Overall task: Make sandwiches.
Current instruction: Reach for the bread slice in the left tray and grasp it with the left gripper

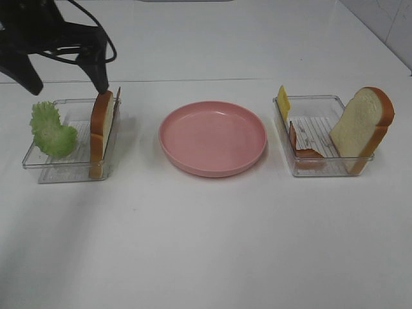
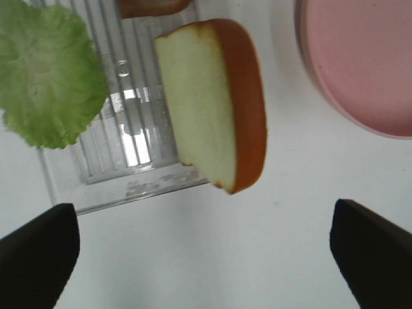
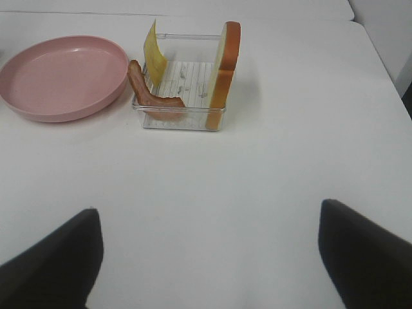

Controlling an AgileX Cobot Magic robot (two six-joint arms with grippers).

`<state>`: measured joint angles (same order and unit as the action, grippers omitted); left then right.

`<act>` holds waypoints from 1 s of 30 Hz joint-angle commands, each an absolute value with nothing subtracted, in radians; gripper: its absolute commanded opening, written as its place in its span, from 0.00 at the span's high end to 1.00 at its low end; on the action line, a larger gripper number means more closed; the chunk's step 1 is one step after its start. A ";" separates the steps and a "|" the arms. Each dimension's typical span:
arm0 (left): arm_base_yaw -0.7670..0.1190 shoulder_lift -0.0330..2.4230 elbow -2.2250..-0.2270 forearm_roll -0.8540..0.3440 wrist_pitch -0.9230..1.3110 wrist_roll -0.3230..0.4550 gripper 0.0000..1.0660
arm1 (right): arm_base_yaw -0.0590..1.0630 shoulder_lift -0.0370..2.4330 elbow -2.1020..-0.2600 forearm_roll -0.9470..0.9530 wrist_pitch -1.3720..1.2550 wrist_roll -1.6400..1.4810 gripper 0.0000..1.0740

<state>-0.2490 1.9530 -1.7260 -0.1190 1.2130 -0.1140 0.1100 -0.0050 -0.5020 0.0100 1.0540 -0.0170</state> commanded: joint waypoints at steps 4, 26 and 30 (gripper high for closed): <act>-0.311 2.086 -1.842 -0.126 1.274 -0.159 0.04 | 0.112 -0.025 -0.501 0.000 1.051 -0.017 0.23; -0.319 2.230 -1.885 -0.038 1.235 -0.133 0.15 | 0.112 -0.025 -0.501 0.000 1.051 -0.017 0.23; -0.319 2.230 -1.885 -0.032 1.238 -0.137 0.56 | 0.112 -0.025 -0.501 0.000 1.051 -0.017 0.23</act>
